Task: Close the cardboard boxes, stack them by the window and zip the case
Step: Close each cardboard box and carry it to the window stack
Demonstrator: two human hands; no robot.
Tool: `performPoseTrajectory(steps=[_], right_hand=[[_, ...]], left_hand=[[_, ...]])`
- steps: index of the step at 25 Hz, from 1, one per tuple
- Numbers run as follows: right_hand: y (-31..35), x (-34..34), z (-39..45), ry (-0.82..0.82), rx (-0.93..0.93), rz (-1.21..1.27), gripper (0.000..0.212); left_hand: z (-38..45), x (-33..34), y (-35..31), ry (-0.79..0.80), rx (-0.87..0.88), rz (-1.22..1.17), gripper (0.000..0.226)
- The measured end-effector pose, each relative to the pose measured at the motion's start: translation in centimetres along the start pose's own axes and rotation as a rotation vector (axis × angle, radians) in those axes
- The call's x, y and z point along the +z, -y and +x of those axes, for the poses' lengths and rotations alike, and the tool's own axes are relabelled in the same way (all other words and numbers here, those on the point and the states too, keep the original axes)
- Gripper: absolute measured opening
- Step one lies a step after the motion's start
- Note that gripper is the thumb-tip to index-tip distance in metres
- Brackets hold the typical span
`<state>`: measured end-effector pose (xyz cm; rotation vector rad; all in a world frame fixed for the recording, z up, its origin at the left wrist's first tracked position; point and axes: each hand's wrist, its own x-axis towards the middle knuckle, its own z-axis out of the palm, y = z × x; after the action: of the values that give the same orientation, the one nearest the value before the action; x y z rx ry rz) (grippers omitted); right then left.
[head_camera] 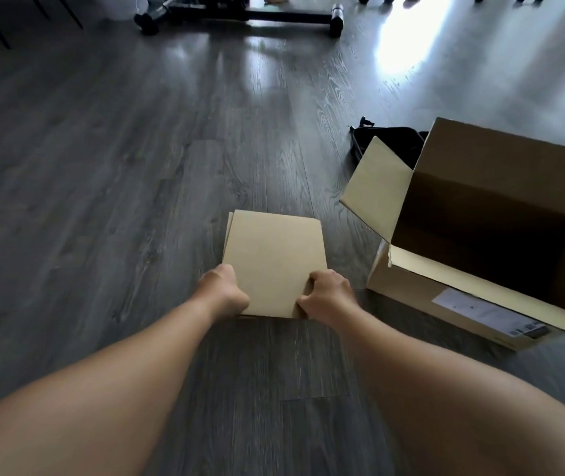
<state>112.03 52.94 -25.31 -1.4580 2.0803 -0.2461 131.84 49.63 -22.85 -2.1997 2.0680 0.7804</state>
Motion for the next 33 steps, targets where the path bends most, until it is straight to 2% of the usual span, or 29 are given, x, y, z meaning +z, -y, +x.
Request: performPoseTrajectory(steps=[4,9,12,16,19,27,30,33], right_hand=[[2.7,-3.6,-0.6,-0.046,-0.057,0.057,0.020],[5.2,-8.5,-1.9,-0.150,-0.198,0.049,0.036],[5.7,-11.6,-2.6,-0.182,-0.229,0.065,0.038],[3.4,-16.8,-3.5,-0.287,-0.166,0.159,0.038],[-0.7,-20.1,-3.9,-0.315,-0.088,0.226,0.042],[-14.0,-22.1,-4.9,-0.258,0.151,0.150,0.043],[-15.2,-20.3,-4.4,-0.193,0.200,-0.048,0.062],[-14.0,-18.1,-3.8,-0.111,0.098,-0.154,0.075]], left_hand=[[-1.9,-3.5,-1.3,-0.150,0.014,-0.060,0.024],[-3.6,-7.8,-2.3,-0.286,0.107,-0.119,0.028],[-4.3,-9.8,-3.8,-0.335,0.159,-0.138,0.026],[-5.6,-10.5,-7.7,-0.378,0.290,-0.102,0.054],[-6.7,-9.2,-11.6,-0.335,0.384,-0.101,0.071],[-9.0,-0.8,-20.5,-0.051,0.641,0.001,0.059],[-9.4,1.8,-22.1,0.038,0.734,0.089,0.046],[-9.5,3.0,-23.6,0.016,0.784,0.132,0.019]])
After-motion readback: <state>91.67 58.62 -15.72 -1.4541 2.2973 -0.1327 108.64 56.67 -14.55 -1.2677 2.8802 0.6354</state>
